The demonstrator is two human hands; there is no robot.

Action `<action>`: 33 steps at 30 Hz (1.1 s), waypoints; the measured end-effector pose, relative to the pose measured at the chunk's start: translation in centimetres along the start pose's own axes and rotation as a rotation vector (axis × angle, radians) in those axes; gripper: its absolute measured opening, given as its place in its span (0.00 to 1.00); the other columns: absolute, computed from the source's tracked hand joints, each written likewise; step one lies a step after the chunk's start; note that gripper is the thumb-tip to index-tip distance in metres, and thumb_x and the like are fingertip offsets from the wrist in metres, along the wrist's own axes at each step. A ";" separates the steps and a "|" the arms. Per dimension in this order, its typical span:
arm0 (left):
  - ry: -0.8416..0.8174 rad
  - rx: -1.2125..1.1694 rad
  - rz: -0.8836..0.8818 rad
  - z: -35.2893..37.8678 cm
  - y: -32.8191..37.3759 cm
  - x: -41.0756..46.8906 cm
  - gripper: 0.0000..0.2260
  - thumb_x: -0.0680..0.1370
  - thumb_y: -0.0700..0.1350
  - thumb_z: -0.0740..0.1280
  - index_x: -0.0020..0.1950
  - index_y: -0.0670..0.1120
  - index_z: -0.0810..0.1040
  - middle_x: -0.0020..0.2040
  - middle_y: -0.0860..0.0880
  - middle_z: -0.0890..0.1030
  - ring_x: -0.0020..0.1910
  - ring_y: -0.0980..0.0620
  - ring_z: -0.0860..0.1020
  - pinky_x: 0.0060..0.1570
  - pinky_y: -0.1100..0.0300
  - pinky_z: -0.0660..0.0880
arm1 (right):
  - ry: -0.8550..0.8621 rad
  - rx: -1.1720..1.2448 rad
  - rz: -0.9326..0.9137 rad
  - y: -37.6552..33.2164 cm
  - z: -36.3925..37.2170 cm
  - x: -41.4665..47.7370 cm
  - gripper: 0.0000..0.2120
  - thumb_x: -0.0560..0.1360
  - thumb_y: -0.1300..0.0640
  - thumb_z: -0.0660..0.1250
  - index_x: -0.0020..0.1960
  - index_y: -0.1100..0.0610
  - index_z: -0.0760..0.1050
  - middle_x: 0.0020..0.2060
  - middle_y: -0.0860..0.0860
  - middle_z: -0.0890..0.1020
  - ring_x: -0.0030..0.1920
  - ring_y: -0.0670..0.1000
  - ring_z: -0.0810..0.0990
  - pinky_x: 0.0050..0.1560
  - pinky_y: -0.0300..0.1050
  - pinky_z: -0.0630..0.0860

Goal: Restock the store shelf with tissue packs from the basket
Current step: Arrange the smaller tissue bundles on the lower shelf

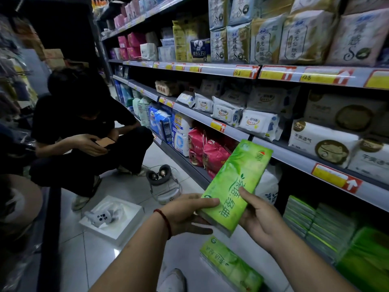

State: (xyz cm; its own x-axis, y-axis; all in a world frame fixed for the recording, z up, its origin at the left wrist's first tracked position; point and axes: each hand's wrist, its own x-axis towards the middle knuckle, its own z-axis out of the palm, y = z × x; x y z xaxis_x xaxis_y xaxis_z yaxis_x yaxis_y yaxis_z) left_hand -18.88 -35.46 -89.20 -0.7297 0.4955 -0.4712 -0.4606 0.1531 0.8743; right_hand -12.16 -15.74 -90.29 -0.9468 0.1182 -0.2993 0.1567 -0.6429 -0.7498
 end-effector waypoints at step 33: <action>0.126 -0.700 0.152 2.3 0.0 1.3 0.23 0.75 0.44 0.74 0.69 0.39 0.77 0.62 0.39 0.83 0.61 0.39 0.82 0.52 0.42 0.83 | -0.025 -0.165 0.017 -0.6 -0.1 -0.5 0.35 0.63 0.55 0.84 0.65 0.66 0.78 0.59 0.61 0.83 0.57 0.62 0.85 0.61 0.64 0.80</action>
State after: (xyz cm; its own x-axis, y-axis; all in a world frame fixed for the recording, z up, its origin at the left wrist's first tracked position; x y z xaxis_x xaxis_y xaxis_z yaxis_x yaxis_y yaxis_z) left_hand -18.69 -32.90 -89.52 -0.8447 0.3594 -0.3966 -0.5339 -0.5135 0.6718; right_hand -11.72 -15.30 -89.73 -0.9499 0.0880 -0.2997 0.2151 -0.5114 -0.8320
